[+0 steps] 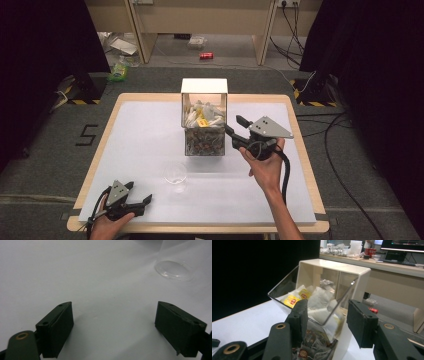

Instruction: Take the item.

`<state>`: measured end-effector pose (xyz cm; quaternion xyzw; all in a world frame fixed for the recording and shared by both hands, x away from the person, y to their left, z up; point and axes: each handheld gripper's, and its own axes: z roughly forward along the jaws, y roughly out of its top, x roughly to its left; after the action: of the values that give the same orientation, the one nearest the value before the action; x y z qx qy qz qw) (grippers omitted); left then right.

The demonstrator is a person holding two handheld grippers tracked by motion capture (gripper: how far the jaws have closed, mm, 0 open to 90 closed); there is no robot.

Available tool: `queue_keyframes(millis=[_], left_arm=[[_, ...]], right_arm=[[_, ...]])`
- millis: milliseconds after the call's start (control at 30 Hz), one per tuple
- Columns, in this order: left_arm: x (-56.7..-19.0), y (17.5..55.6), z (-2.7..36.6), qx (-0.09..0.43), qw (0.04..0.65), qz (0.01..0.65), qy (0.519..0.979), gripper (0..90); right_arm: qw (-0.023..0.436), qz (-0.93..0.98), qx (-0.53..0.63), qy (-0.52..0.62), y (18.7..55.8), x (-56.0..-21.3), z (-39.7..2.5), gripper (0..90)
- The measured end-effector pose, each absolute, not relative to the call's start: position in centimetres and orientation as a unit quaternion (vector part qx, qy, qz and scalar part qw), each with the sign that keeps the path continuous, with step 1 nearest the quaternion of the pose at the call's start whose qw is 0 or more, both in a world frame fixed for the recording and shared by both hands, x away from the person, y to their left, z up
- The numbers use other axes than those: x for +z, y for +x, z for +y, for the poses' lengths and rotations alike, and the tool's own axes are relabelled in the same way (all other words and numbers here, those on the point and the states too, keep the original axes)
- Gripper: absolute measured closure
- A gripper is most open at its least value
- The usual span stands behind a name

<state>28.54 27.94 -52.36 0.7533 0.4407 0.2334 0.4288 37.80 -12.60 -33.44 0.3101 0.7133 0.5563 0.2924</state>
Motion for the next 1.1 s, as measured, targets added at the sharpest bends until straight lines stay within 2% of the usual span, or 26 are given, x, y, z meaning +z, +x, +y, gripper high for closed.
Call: queue_keyframes(millis=[433, 700, 1100], left_arm=[[-52.4, 28.5, 27.9, 0.233, 0.429, 0.441, 0.753, 14.5], [-52.4, 28.5, 28.0, 0.233, 0.428, 0.44, 0.754, 14.5], [-52.3, 28.5, 28.0, 0.232, 0.428, 0.441, 0.754, 14.5]], right_arm=[[0.295, 0.72, 0.558, 0.289, 38.9, -32.3, -9.3, 54.2], [0.284, 0.727, 0.549, 0.3, 40.6, -32.7, -7.5, 55.1], [0.295, 0.739, 0.515, 0.319, 42.3, -32.8, -6.0, 55.9]])
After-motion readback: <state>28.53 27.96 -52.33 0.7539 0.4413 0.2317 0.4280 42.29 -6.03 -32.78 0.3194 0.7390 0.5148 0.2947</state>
